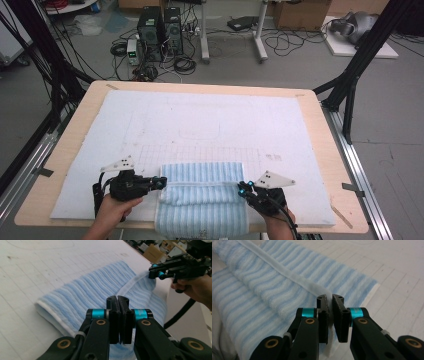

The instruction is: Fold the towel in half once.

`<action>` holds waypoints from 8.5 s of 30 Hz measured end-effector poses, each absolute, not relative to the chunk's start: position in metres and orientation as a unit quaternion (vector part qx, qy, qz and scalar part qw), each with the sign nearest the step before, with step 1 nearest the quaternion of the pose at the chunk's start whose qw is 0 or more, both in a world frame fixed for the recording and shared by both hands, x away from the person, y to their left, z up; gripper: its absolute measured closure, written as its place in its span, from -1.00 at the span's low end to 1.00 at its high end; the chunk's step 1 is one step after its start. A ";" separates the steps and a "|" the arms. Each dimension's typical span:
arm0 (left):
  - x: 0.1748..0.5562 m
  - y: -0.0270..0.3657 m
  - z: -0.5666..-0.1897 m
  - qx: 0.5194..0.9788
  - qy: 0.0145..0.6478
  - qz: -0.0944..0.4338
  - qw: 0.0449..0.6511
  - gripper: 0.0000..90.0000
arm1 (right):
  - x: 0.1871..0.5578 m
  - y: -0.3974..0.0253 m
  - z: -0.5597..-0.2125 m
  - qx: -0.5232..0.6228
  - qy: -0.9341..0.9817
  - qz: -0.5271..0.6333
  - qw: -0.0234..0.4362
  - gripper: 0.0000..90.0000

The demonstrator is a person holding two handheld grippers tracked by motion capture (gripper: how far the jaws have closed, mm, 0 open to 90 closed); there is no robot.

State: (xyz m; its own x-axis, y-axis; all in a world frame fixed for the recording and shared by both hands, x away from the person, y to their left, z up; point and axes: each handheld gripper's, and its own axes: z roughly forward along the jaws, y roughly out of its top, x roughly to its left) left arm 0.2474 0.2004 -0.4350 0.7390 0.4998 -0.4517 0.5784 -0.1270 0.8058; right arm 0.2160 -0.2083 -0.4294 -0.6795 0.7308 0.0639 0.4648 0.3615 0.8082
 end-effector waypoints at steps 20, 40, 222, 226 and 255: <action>0.295 0.214 -0.433 0.727 0.412 0.084 0.543 0.02 | 0.264 -0.212 -0.417 0.421 0.784 0.419 0.182 0.06; 0.315 0.182 -0.451 0.800 0.403 0.141 0.421 0.38 | 0.304 -0.192 -0.443 0.430 0.818 0.358 0.135 0.53; 0.207 0.205 -0.434 0.757 0.360 0.043 0.544 0.79 | 0.183 -0.213 -0.425 0.324 0.820 0.440 0.171 0.88; 0.197 0.202 -0.438 0.762 0.350 0.037 0.543 0.79 | 0.174 -0.217 -0.426 0.324 0.822 0.438 0.166 0.88; 0.311 0.208 -0.414 0.722 0.362 0.125 0.576 -0.21 | 0.283 -0.216 -0.423 0.448 0.761 0.419 0.211 -0.16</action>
State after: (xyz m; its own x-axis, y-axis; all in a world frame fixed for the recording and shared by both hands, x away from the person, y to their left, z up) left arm 0.3112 0.2082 -0.4144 0.7062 0.6672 -0.2370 0.3797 -0.0743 0.9221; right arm 0.2831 -0.2158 -0.4229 -0.5100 0.8585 0.0538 0.5052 0.2484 0.8265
